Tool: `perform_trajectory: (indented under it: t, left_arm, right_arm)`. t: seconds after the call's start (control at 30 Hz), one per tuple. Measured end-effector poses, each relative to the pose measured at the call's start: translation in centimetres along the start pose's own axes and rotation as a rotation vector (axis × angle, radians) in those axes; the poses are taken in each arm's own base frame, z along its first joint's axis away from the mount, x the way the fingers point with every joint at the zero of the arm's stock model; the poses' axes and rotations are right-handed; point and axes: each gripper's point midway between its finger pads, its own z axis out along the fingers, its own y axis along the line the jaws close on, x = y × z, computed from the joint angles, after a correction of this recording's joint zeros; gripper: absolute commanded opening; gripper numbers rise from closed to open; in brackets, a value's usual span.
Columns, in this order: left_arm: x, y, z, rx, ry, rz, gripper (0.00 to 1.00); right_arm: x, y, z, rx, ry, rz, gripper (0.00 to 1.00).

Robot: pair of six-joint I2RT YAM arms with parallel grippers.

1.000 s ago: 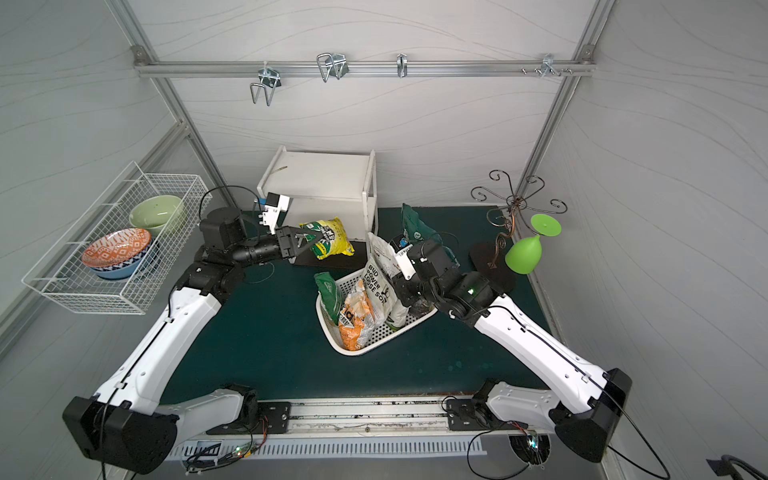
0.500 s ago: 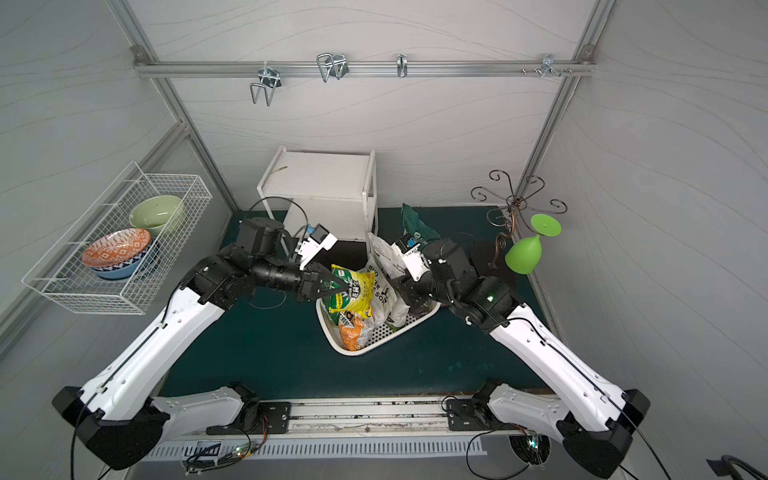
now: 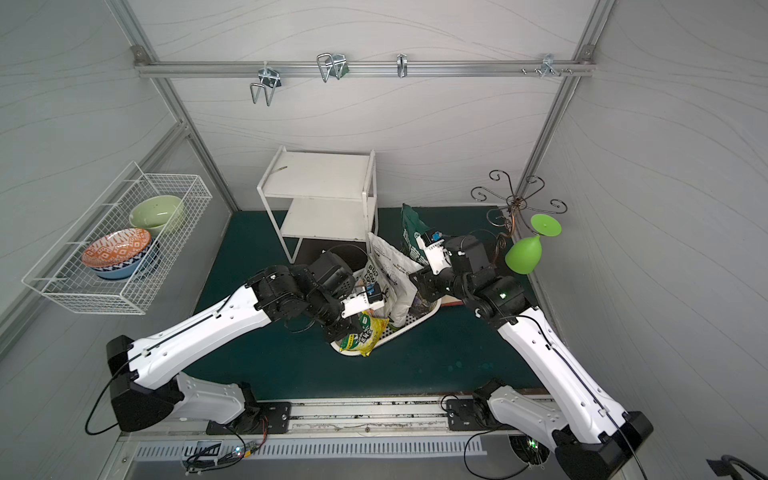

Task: Take down the fertilizer bag from the shelf
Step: Place the fertilizer bag in the storage box.

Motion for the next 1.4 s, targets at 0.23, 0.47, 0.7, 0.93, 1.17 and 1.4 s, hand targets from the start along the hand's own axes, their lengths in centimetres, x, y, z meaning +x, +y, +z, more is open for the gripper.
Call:
perform_trajectory:
  t: [0.23,0.47,0.7,0.93,1.17,1.4]
  left_arm:
    - [-1.0,2.1,1.1,-0.127,0.016,0.191,0.00]
    - [-2.0,3.9,2.5,-0.218,0.052,0.323,0.00]
    - [-2.5,4.2,4.1,-0.212,0.092,0.379,0.00]
    - [-2.6,4.6,6.4,-0.217,0.126,0.380,0.00]
    - [-2.0,5.7,9.5,-0.269,0.232,0.290,0.00]
    - [-1.8,6.1,10.4,-0.288,0.281,0.190,0.00]
  right_arm:
    - [1.4,0.8,0.9,-0.059,0.036,0.050,0.51]
    - [2.0,1.0,1.2,-0.075,0.052,0.072,0.51]
    - [1.7,1.0,1.2,-0.076,0.041,0.072,0.51]
    - [2.1,0.9,1.4,-0.072,0.050,0.074,0.50]
    - [2.2,0.7,1.2,-0.059,0.044,0.073,0.51]
    - [2.3,0.4,1.1,-0.044,0.040,0.075,0.51]
